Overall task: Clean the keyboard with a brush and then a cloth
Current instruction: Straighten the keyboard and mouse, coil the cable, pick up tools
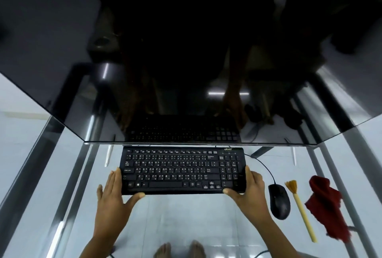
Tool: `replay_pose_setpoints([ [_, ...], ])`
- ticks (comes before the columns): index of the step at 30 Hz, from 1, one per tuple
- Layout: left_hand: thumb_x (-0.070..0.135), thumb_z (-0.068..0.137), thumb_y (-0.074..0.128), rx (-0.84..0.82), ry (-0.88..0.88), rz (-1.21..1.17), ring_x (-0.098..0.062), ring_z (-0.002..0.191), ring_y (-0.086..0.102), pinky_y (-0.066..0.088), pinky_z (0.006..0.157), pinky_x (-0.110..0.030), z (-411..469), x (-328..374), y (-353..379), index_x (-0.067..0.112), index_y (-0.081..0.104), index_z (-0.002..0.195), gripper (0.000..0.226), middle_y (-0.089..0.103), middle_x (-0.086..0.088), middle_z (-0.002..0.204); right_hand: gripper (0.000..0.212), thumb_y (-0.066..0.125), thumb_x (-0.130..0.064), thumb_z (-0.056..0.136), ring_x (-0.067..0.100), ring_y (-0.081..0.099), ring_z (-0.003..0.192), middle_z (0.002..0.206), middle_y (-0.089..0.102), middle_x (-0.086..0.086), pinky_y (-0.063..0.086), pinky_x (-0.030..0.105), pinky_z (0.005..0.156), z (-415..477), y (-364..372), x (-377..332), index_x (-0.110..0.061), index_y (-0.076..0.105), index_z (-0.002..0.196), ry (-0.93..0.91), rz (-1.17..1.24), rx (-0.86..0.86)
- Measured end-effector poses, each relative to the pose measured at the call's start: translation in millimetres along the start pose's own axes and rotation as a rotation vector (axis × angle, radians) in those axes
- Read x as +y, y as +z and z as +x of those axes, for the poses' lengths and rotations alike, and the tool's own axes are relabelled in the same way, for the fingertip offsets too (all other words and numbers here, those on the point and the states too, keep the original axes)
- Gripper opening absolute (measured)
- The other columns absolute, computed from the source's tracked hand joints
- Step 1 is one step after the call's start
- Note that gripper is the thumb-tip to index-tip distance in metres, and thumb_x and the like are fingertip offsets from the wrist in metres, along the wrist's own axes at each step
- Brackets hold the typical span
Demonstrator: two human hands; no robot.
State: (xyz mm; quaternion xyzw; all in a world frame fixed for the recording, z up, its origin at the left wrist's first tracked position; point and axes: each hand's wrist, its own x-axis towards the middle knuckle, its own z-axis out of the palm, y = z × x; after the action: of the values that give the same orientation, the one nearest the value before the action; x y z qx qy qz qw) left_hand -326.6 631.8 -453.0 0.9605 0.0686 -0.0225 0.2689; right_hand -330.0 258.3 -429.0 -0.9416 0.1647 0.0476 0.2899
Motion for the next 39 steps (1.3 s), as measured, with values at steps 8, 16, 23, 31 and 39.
replay_pose_setpoints([
  [8,0.054,0.073,0.067,-0.01,-0.066,-0.033,-0.024,0.146,0.017,0.024,0.116,-0.05,26,18,-11,0.007,0.024,0.15,0.1,0.03,-0.008,0.155,0.102,0.087,-0.037,0.065,0.03,0.039,0.12,0.125,0.042,0.011,0.037,0.038,0.106,29,0,-17,-0.01,0.033,0.147,0.003,0.069,0.002],
  [16,0.056,0.074,0.064,0.004,-0.122,-0.053,-0.021,0.146,0.017,0.043,0.102,-0.051,32,24,-10,0.014,0.022,0.151,0.097,0.029,-0.006,0.155,0.084,0.086,-0.037,0.066,0.032,0.046,0.11,0.114,0.043,0.007,0.045,0.042,0.098,35,4,-27,-0.012,0.046,0.135,0.029,0.083,0.079],
  [23,0.048,0.08,0.065,0.02,-0.139,-0.068,-0.028,0.144,0.023,0.045,0.099,-0.052,30,27,-4,0.011,0.02,0.151,0.091,0.027,-0.009,0.156,0.085,0.084,-0.039,0.069,0.032,0.044,0.113,0.12,0.043,0.011,0.044,0.045,0.099,31,8,-27,-0.01,0.044,0.138,0.048,0.076,0.085],
  [31,0.062,0.083,0.05,0.018,-0.08,0.015,-0.029,0.146,0.014,0.026,0.114,-0.052,29,23,-1,0.005,0.018,0.151,0.094,0.02,-0.011,0.158,0.084,0.078,-0.039,0.076,0.033,0.04,0.116,0.127,0.042,0.014,0.04,0.042,0.102,30,0,-28,-0.008,0.038,0.143,0.027,0.008,0.045],
  [39,0.054,0.094,0.023,-0.013,0.337,0.205,-0.018,0.149,0.004,0.003,0.12,-0.039,11,84,33,0.006,0.021,0.151,0.075,0.011,-0.004,0.161,0.066,0.074,-0.017,0.08,0.038,0.052,0.111,0.123,0.054,0.02,0.049,0.05,0.091,-13,-46,35,-0.008,0.045,0.138,0.092,-0.286,0.218],
])
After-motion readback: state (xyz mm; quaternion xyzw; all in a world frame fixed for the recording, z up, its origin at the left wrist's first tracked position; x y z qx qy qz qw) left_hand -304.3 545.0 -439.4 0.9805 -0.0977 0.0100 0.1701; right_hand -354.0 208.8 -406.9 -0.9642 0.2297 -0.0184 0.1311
